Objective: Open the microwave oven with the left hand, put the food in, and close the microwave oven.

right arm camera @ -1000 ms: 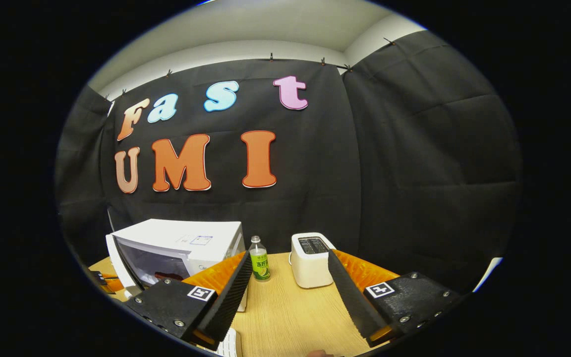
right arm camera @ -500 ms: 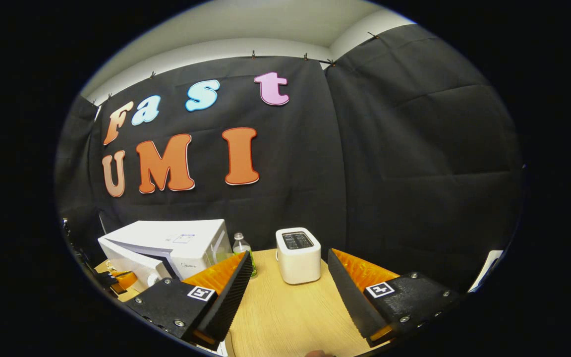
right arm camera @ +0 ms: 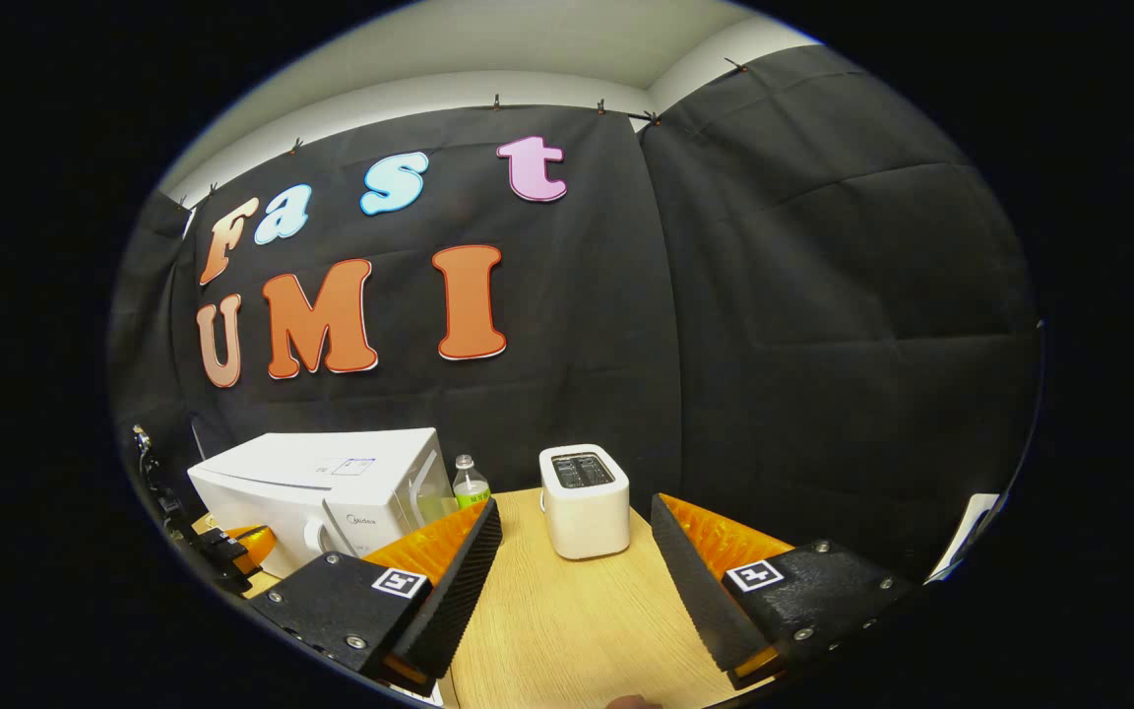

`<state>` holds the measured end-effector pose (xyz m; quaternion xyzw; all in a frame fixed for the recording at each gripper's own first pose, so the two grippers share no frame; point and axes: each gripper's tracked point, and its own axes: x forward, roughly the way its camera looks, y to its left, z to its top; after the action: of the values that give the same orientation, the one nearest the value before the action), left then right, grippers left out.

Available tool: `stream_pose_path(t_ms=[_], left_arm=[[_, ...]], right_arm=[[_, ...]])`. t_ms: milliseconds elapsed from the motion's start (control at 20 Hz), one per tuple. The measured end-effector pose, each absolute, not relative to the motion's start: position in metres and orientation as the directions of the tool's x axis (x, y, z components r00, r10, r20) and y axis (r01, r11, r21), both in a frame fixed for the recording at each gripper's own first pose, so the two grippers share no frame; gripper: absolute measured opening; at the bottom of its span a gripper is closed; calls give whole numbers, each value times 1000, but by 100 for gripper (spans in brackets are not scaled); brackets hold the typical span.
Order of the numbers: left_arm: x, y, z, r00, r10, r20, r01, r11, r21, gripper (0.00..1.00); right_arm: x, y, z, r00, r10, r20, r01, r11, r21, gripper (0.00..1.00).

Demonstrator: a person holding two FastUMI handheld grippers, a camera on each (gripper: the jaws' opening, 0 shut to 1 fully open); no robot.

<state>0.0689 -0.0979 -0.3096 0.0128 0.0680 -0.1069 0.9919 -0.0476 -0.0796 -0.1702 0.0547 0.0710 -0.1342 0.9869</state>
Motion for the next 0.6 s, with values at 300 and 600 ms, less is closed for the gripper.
stream_pose_path(t_ms=[300, 600], left_arm=[[64, -96, -303, 957, -218, -193, 222, 975, 2, 1], [32, -72, -225, 944, -274, -184, 272, 962, -35, 1]], right_arm=[[-54, -70, -170, 958, -236, -162, 251, 964, 82, 95], [-54, -67, -160, 963, -222, -152, 237, 967, 89, 95]])
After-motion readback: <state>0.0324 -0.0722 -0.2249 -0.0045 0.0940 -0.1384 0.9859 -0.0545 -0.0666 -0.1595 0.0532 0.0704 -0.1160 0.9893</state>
